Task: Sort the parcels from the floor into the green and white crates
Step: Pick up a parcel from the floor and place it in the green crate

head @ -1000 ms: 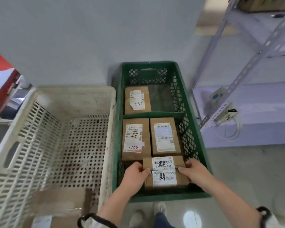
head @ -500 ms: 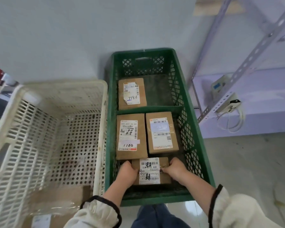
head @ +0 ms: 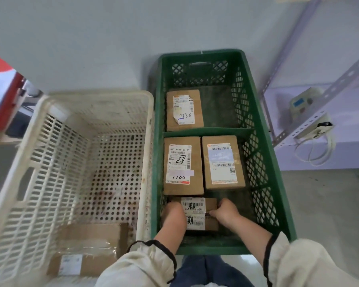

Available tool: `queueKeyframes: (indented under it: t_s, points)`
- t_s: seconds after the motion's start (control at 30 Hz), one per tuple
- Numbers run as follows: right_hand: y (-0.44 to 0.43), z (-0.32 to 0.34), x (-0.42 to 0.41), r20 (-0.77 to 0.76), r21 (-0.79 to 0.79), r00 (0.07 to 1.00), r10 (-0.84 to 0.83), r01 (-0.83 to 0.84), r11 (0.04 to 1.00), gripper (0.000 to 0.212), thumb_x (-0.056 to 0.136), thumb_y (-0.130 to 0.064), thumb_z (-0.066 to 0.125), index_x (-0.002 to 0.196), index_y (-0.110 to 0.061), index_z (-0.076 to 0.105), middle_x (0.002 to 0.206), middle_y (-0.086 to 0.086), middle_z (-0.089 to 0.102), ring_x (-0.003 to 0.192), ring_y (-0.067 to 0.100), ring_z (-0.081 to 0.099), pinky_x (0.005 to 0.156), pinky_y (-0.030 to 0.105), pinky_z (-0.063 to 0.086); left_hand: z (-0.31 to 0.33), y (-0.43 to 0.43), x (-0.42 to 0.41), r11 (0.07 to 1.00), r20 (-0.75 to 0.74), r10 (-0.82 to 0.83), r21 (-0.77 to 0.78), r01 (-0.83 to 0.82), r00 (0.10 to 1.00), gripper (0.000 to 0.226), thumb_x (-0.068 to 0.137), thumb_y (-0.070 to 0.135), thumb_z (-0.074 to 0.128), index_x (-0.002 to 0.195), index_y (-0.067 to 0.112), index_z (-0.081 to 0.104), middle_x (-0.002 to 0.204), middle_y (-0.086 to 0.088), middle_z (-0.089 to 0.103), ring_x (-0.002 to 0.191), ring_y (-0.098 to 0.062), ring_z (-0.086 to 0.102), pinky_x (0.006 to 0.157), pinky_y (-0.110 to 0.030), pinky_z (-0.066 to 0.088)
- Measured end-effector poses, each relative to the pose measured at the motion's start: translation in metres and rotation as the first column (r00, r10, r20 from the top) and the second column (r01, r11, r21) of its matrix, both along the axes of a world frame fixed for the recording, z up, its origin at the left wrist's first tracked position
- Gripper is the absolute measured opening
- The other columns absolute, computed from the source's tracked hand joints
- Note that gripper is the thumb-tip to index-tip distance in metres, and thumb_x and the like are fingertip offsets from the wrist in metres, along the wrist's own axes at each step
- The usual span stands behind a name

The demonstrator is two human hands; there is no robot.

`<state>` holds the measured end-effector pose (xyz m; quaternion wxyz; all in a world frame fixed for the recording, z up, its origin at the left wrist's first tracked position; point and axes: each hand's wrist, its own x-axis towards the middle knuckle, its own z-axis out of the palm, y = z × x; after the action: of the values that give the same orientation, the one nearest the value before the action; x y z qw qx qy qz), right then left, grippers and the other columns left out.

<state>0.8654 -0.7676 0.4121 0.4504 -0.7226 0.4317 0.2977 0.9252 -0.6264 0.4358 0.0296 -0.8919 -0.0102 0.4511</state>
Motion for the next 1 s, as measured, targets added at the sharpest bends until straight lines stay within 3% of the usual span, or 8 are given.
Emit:
queueKeyframes:
  t_s: [0.07, 0.17, 0.3, 0.43, 0.67, 0.77, 0.87, 1.0]
  points:
    - [0.001, -0.002, 0.001, -0.001, -0.023, 1.0, 0.0, 0.0, 1.0, 0.028, 0.082, -0.012, 0.069, 0.096, -0.013, 0.045, 0.109, 0.011, 0.061, 0.099, 0.024, 0.059, 0.066, 0.025, 0.046, -0.002, -0.001, 0.002, 0.979, -0.008, 0.193, -0.068, -0.193, 0.981, 0.033, 0.097, 0.003, 0.04, 0.129, 0.001, 0.048, 0.13, -0.016, 0.052, 0.093, -0.017, 0.056, 0.073, -0.015, 0.047]
    - [0.004, -0.002, 0.001, 0.002, -0.044, 1.0, 0.009, -0.009, 0.999, 0.028, 0.082, -0.011, 0.069, 0.096, -0.013, 0.045, 0.111, 0.013, 0.061, 0.104, 0.026, 0.059, 0.07, 0.027, 0.046, 0.005, 0.001, 0.001, 1.0, 0.001, 0.015, -0.011, -0.015, 1.0, 0.034, 0.096, -0.001, 0.039, 0.129, -0.001, 0.046, 0.13, -0.018, 0.05, 0.113, -0.028, 0.053, 0.091, -0.031, 0.046]
    - [0.001, 0.007, -0.001, 0.003, -0.05, 0.998, 0.069, -0.069, 0.996, 0.035, 0.084, -0.017, 0.068, 0.113, -0.007, 0.051, 0.117, 0.013, 0.06, 0.109, 0.027, 0.058, 0.078, 0.029, 0.049, 0.008, -0.001, 0.003, 0.999, 0.032, -0.016, -0.032, 0.017, 0.999, 0.036, 0.098, 0.001, 0.037, 0.132, -0.003, 0.044, 0.133, -0.017, 0.051, 0.118, -0.027, 0.054, 0.094, -0.029, 0.046]
    - [-0.006, 0.029, -0.008, 0.005, -0.054, 0.997, 0.076, -0.075, 0.996, 0.045, 0.085, -0.028, 0.068, 0.121, -0.006, 0.053, 0.119, 0.012, 0.061, 0.109, 0.026, 0.058, 0.086, 0.032, 0.05, 0.017, -0.001, -0.004, 0.979, 0.048, -0.183, -0.078, 0.187, 0.982, 0.033, 0.096, 0.008, 0.045, 0.127, 0.001, 0.055, 0.126, -0.013, 0.059, 0.115, -0.025, 0.058, 0.068, -0.01, 0.045]
    - [-0.026, 0.087, -0.008, 0.136, -0.108, 0.944, 0.301, -0.288, 0.952, 0.041, 0.088, -0.032, 0.062, 0.122, -0.01, 0.054, 0.118, 0.005, 0.06, 0.102, 0.015, 0.056, 0.086, 0.026, 0.046, 0.058, 0.002, -0.003, 0.98, 0.167, -0.056, -0.182, 0.086, 0.984, 0.024, 0.093, 0.013, 0.054, 0.117, 0.008, 0.055, 0.119, -0.009, 0.061, 0.106, -0.021, 0.06, 0.093, -0.031, 0.05]
    - [-0.032, 0.127, 0.007, 0.216, -0.211, 0.814, 0.54, -0.501, 0.84, 0.04, 0.09, -0.032, 0.059, 0.126, -0.015, 0.052, 0.124, 0.002, 0.058, 0.105, 0.012, 0.055, 0.088, 0.022, 0.045, 0.087, 0.016, -0.001, 0.928, 0.396, 0.058, -0.36, 0.097, 0.916, 0.032, 0.095, 0.024, 0.052, 0.126, 0.018, 0.051, 0.126, -0.001, 0.056, 0.11, -0.016, 0.056, 0.094, -0.028, 0.047]
    - [-0.026, 0.167, 0.024, 0.24, -0.493, 0.58, 0.778, -0.618, 0.613, 0.051, 0.092, -0.033, 0.055, 0.138, -0.019, 0.041, 0.137, 0.003, 0.05, 0.122, 0.018, 0.049, 0.1, 0.028, 0.042, 0.12, 0.043, 0.001, 0.897, 0.686, 0.045, -0.347, 0.272, 0.727, 0.049, 0.096, 0.032, 0.049, 0.143, 0.025, 0.036, 0.151, 0.001, 0.033, 0.137, -0.02, 0.031, 0.11, -0.035, 0.032]
    - [0.003, 0.209, 0.039, 0.264, -0.702, 0.33, 0.906, -0.579, 0.415, 0.069, 0.092, -0.043, 0.052, 0.149, -0.022, 0.019, 0.155, -0.002, 0.024, 0.141, 0.018, 0.025, 0.113, 0.032, 0.027, 0.152, 0.098, -0.017, 0.97, 0.704, 0.146, -0.24, 0.039, 0.694, 0.063, 0.097, 0.04, 0.046, 0.15, 0.033, 0.015, 0.161, 0.002, 0.006, 0.146, -0.027, 0.004, 0.117, -0.045, 0.016]
